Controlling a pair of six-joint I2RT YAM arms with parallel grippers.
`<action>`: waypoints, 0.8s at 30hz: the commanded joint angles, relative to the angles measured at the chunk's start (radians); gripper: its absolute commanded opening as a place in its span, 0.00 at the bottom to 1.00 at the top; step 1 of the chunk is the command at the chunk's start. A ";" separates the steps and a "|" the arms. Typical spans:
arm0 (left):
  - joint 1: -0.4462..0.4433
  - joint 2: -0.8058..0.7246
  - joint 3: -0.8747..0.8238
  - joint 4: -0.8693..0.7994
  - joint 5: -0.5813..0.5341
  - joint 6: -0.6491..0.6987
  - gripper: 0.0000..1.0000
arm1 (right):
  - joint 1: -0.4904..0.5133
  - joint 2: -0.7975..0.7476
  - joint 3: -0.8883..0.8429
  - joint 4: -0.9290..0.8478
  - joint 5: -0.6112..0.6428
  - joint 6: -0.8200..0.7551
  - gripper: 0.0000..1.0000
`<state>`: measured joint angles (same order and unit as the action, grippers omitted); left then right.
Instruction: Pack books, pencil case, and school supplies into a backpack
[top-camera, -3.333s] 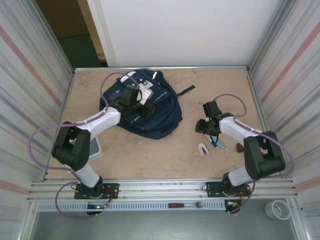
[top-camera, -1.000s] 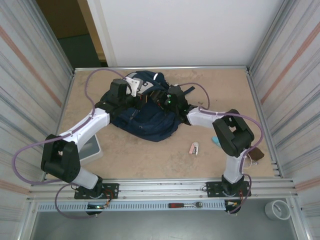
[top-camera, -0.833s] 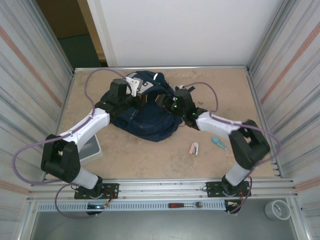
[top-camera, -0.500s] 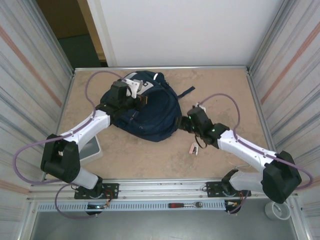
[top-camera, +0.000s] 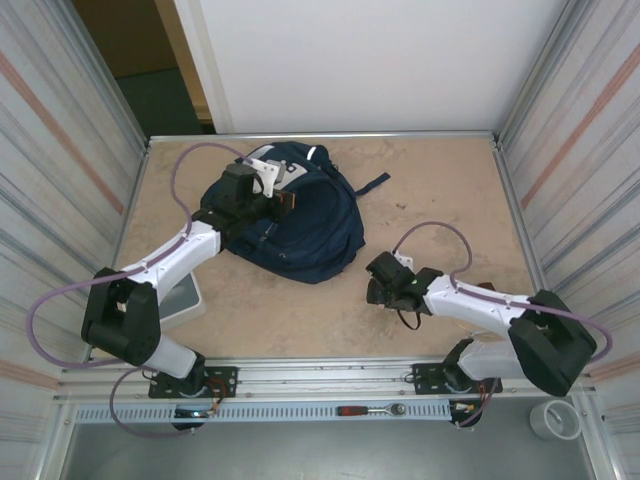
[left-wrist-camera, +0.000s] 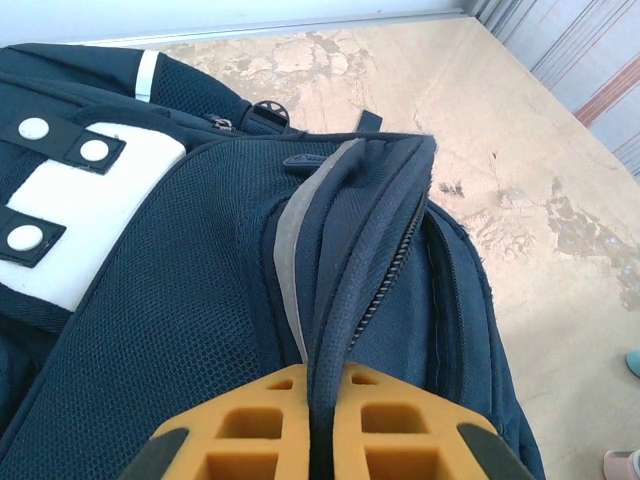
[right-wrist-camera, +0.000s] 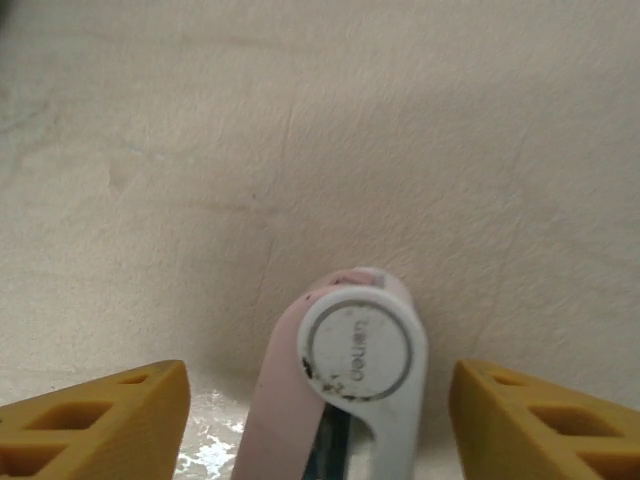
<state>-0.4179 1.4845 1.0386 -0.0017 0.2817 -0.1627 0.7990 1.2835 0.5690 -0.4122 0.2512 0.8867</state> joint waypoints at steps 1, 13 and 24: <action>0.009 -0.037 -0.005 0.063 0.014 0.002 0.00 | 0.028 0.036 0.001 0.018 0.057 0.035 0.56; 0.009 -0.061 -0.027 0.078 0.031 0.002 0.00 | 0.029 -0.031 0.131 0.246 -0.100 -0.071 0.33; 0.010 -0.037 0.026 0.046 0.092 -0.025 0.00 | -0.051 0.345 0.520 0.585 -0.356 0.031 0.32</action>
<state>-0.4175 1.4803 1.0187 0.0048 0.3225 -0.1635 0.7815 1.5433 1.0283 0.0368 -0.0132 0.8532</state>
